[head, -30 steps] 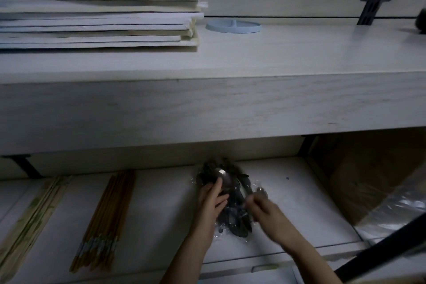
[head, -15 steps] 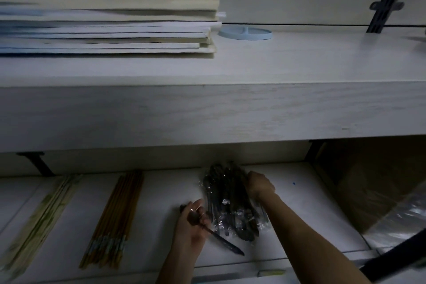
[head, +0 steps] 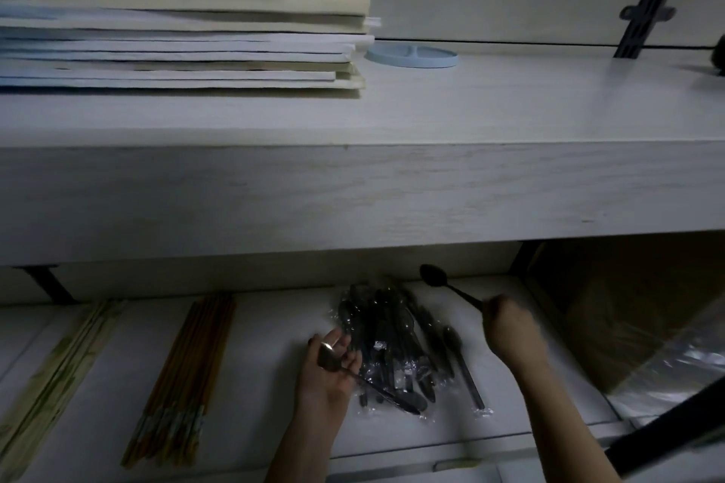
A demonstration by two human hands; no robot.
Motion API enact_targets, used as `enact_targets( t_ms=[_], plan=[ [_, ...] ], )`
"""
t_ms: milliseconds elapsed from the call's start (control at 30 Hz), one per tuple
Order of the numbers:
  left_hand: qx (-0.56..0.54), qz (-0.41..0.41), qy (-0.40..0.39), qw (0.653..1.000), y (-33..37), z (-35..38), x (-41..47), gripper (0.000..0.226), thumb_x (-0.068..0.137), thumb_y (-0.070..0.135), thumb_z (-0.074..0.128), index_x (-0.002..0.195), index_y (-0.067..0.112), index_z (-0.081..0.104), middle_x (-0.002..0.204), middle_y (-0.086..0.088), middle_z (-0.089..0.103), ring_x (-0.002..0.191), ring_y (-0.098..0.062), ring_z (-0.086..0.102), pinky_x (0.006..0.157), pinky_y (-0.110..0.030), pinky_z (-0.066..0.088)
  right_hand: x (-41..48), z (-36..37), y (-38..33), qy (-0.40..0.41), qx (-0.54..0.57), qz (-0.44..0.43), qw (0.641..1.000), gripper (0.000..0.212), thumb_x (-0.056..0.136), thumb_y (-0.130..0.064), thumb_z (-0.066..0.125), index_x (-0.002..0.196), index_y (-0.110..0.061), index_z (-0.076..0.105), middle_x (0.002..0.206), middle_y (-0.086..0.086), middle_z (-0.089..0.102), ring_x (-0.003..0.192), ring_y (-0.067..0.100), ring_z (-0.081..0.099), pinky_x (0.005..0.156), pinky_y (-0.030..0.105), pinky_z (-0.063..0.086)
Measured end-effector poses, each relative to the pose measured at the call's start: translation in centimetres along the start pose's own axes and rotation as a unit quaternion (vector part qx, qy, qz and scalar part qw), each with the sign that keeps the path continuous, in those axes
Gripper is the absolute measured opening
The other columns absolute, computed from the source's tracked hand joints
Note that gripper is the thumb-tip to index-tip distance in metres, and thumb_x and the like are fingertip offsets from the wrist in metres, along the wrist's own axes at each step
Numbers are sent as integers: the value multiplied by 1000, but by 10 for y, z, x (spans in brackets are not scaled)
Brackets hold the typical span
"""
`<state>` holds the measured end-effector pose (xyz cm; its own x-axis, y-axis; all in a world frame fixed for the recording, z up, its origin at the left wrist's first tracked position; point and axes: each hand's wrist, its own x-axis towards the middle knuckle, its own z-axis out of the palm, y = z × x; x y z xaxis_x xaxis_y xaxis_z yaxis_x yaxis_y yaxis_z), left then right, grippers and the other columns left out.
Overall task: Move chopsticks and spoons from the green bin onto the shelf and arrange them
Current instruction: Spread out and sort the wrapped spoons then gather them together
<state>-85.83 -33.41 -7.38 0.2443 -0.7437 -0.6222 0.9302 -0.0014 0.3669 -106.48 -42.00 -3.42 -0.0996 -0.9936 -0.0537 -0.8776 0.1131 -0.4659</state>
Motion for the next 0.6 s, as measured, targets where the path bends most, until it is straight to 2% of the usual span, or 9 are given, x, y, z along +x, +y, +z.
enact_targets(
  t_ms=[67,100,167,267,333,400,500,533,600],
  plan=[
    [20,2,-14,1000,-4,5,-1,28,100,18,35,97,0,57,116,-19,50,89,-23,52,95,-34,37,-17,-5,8,-43,100,13,994,30,99,-25,38,104,-3,57,87,14,62,76,25,59,68,37,47],
    [27,-3,-19,999,-6,8,-2,27,100,17,35,93,2,57,118,-18,49,92,-25,53,95,-36,38,-28,-7,9,-74,151,15,986,28,99,-24,38,103,-4,57,80,9,59,69,19,54,63,32,45],
    [30,-22,-23,999,-11,12,-3,29,100,19,35,91,2,56,114,-19,50,92,-27,53,90,-37,42,-51,-6,6,-134,218,11,967,26,99,-22,38,95,-8,59,71,3,53,62,12,48,58,22,38],
    [33,-47,-38,998,-20,14,-6,31,101,22,34,94,3,58,106,-20,56,101,-30,53,90,-37,43,-78,4,-2,-184,255,-1,949,26,98,-22,43,80,-15,59,63,-2,53,57,10,47,55,19,37],
    [15,-49,-41,998,-24,15,-8,33,99,27,37,96,3,58,100,-19,58,92,-28,55,83,-35,46,-86,15,-7,-194,240,-4,951,26,96,-24,45,75,-19,59,64,-2,56,59,10,50,59,21,41],
    [-12,-48,-39,998,-24,15,-9,40,97,36,39,99,1,57,99,-20,58,91,-29,55,86,-37,44,-90,26,-10,-194,206,-28,959,28,96,-26,45,71,-23,56,68,-2,57,64,11,52,64,24,42],
    [-37,-46,-29,998,-22,14,-8,41,97,38,40,100,1,57,100,-19,58,93,-29,54,92,-38,41,-95,29,-14,-184,160,-56,968,28,95,-28,45,69,-31,51,68,-8,54,64,5,51,58,14,37],
    [-43,-44,-25,998,-21,13,-7,37,97,35,40,97,2,57,99,-18,58,92,-28,54,86,-37,47,-96,28,-16,-181,141,-62,971,28,95,-29,45,68,-32,49,68,-9,53,64,3,50,58,14,37],
    [-58,-42,-22,997,-20,10,-4,32,99,28,38,93,4,57,96,-17,58,89,-26,55,63,-33,59,-98,24,-19,-173,91,-71,978,25,94,-36,44,70,-31,48,74,-6,53,68,9,50,60,18,38]
  ],
)
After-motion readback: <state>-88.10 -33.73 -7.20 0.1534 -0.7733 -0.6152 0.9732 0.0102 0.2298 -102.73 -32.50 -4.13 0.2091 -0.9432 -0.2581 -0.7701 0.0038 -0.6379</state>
